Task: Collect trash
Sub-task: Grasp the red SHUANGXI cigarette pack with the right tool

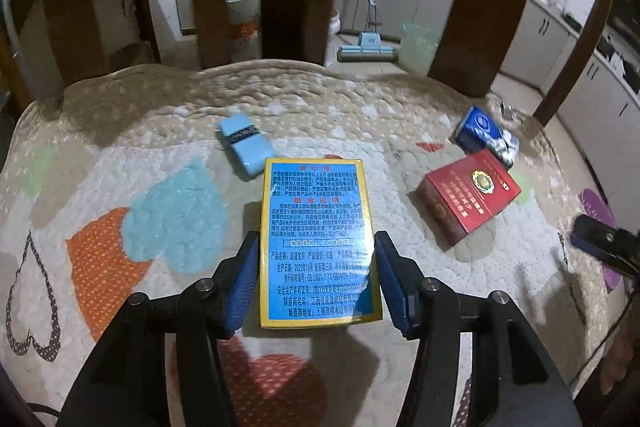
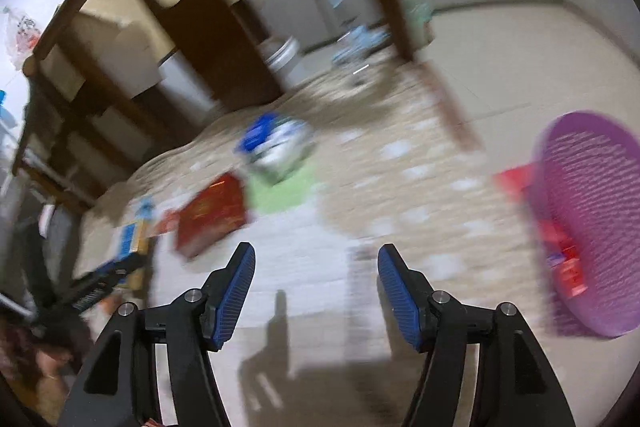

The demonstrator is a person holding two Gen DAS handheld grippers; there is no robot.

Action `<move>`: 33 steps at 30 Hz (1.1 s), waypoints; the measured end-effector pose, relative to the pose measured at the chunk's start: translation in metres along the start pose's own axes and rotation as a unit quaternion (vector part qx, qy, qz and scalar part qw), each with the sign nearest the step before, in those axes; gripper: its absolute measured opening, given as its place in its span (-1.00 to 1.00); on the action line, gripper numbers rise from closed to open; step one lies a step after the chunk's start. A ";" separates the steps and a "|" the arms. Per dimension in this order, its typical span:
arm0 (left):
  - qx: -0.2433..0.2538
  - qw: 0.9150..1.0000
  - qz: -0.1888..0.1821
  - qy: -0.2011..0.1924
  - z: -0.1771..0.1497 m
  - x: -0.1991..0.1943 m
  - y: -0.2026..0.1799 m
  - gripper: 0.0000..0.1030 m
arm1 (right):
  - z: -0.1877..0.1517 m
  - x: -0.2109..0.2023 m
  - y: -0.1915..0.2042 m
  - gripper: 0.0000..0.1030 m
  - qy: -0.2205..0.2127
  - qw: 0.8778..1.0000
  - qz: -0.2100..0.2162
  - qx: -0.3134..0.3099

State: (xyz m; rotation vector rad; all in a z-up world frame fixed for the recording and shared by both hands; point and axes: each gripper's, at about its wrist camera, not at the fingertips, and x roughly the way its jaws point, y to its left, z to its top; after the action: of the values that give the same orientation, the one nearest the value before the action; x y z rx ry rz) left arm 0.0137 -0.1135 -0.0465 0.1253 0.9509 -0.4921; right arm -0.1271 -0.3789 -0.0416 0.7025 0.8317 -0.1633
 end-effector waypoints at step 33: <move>-0.032 0.999 -0.007 -0.004 -0.007 -0.015 0.024 0.07 | 0.033 0.124 0.114 0.35 0.110 0.984 -0.129 -0.051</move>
State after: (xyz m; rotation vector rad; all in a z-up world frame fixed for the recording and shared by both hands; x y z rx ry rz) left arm 0.0127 -0.0848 -0.0409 0.0590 0.9603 -0.4734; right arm 0.0227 -0.2961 -0.0580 0.5204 1.1354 -0.2781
